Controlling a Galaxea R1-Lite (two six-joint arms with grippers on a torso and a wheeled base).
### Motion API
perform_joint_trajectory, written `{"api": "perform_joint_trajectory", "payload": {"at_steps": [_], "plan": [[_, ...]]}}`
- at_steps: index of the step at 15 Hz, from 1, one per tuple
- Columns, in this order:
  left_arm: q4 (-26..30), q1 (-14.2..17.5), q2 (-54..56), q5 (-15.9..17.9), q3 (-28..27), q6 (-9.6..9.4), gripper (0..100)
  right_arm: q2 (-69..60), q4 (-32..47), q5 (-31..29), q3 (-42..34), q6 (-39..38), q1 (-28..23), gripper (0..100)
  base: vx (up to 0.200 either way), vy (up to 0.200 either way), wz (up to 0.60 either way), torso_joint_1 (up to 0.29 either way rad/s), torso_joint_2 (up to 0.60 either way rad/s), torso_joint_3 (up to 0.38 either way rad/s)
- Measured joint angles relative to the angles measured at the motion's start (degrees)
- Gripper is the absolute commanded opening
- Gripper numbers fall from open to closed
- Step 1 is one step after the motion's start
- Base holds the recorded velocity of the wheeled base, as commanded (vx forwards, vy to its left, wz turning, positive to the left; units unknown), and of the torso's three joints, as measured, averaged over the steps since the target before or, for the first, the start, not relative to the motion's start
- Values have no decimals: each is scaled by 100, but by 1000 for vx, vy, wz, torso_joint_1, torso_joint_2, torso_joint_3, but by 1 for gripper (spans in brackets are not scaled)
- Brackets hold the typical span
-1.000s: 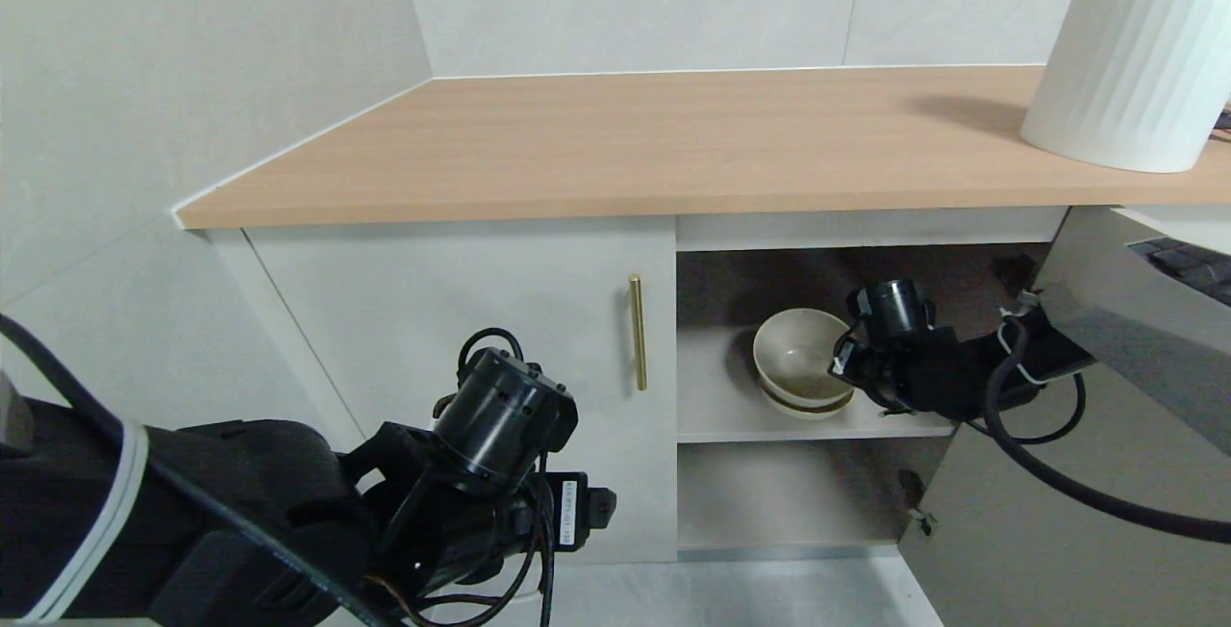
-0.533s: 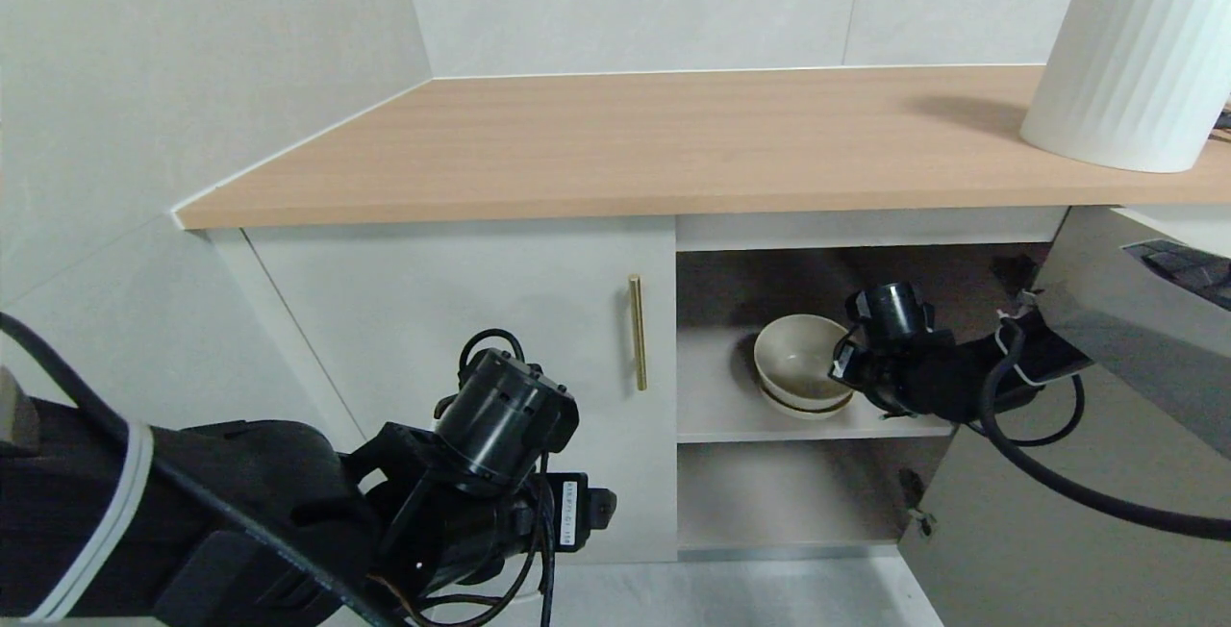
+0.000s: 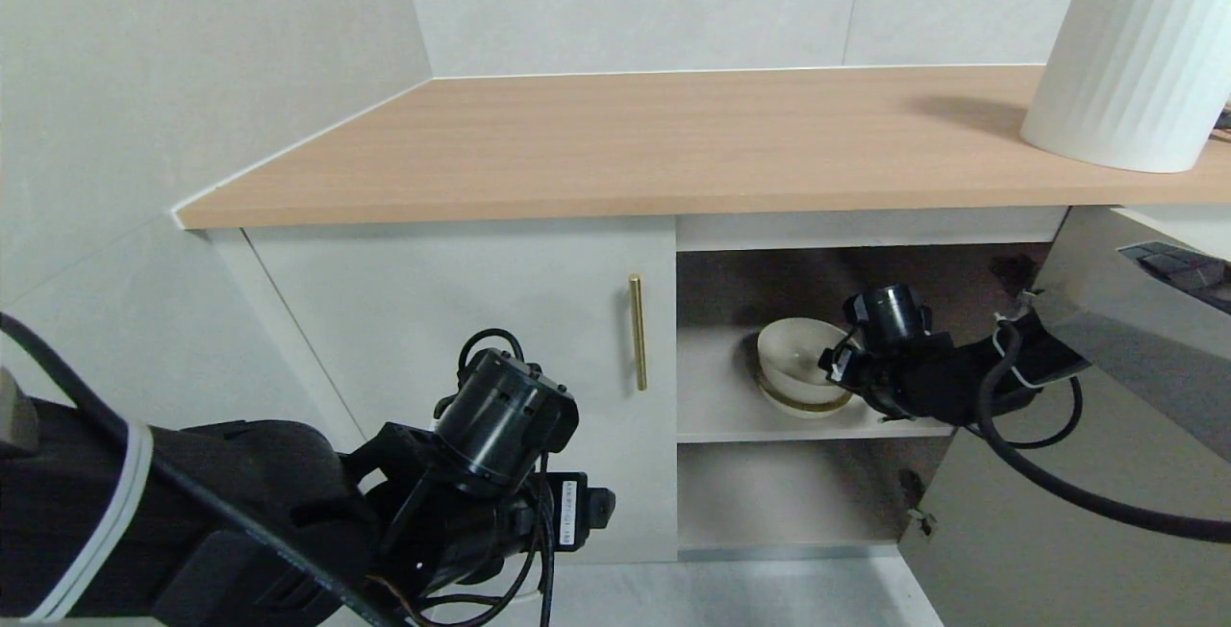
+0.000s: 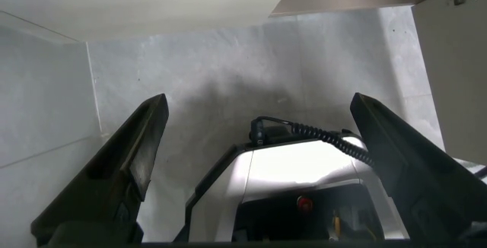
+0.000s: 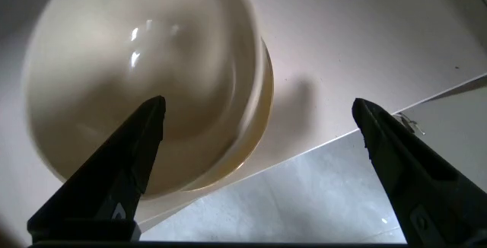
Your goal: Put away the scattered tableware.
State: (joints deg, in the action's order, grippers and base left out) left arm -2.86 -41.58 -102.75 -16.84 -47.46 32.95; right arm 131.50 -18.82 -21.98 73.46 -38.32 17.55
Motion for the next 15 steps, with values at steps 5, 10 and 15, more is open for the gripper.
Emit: {"api": "perform_joint_trajectory", "payload": {"at_steps": [5, 10, 15], "plan": [[9, 7, 2, -2, 0, -2, 100, -55, 27, 6, -20, 0, 2, 100, 0, 0, 0, 0, 0, 0], [20, 121, 94, -2, 2, -27, 100, -521, 54, 305, -447, 104, 278, 100, 0, 0, 0, 0, 0, 0], [163, 368, 573, 6, 22, -227, 100, -1618, 725, 1026, -1269, 641, 898, 100, 0, 0, 0, 0, 0, 0]]}}
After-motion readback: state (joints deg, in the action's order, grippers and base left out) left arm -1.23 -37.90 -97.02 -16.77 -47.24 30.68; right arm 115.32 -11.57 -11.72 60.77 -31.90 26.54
